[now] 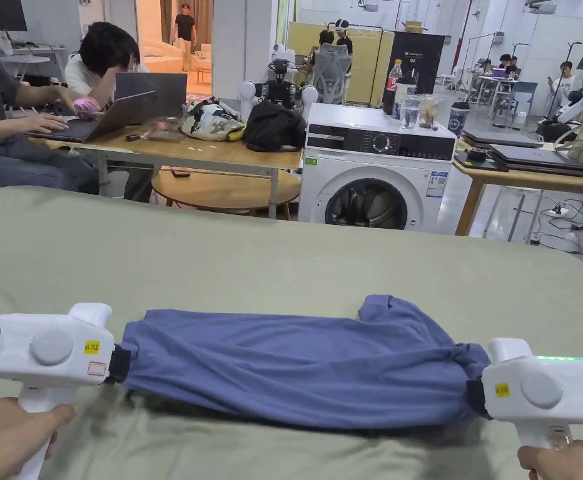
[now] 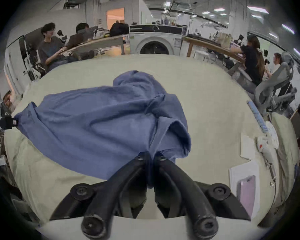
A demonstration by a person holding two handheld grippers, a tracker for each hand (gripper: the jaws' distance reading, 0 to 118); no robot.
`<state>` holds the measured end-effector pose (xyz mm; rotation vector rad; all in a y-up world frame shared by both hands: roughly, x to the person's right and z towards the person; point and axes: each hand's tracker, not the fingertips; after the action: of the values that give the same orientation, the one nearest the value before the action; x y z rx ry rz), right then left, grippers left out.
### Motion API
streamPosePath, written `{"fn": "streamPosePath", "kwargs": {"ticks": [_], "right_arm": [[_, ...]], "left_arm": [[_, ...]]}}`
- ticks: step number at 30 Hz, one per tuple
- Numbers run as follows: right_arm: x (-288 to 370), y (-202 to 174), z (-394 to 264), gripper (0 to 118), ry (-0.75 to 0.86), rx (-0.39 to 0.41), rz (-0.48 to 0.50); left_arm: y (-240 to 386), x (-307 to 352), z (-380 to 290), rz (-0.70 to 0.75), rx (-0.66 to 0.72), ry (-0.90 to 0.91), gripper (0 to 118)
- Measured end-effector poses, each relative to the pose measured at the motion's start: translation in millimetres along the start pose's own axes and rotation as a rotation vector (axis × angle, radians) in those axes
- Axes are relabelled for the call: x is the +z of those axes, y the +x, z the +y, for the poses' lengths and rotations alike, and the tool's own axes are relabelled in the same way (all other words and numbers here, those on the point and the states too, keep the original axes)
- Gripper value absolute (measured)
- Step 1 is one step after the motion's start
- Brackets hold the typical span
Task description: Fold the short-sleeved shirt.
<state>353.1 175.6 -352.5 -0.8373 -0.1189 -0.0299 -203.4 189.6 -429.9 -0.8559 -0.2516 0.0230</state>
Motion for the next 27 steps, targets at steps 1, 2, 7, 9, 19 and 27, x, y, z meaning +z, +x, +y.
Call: {"fn": "streamPosePath", "kwargs": {"ticks": [1,2,7,9,19,27], "right_arm": [[10.5,-1.1,-6.3,2,-0.002,0.009,-0.008],[20.0,-1.8,-14.4,2,-0.003,0.012,-0.011],[50.9,-8.1,-67.8,2,-0.078,0.022,-0.010],[58.3,-14.3,-89.6,2,-0.113,0.050,-0.019],[29.1,-30.5,-140.2,6,-0.156,0.056,-0.061],[77.6,-48.0,-95.3,55,0.119,0.032,-0.165]], "left_arm": [[-1.3,9.1,-4.9,0.004,-0.003,0.007,3],[-3.2,18.2,-11.0,0.007,-0.006,0.010,3],[-15.9,47.8,-58.3,-0.013,0.025,-0.034,3],[-20.1,51.5,-80.4,-0.014,0.026,-0.057,3],[-24.6,18.1,-143.0,0.024,0.058,-0.112,3],[-10.8,52.0,-99.7,0.043,0.084,0.103,42]]}}
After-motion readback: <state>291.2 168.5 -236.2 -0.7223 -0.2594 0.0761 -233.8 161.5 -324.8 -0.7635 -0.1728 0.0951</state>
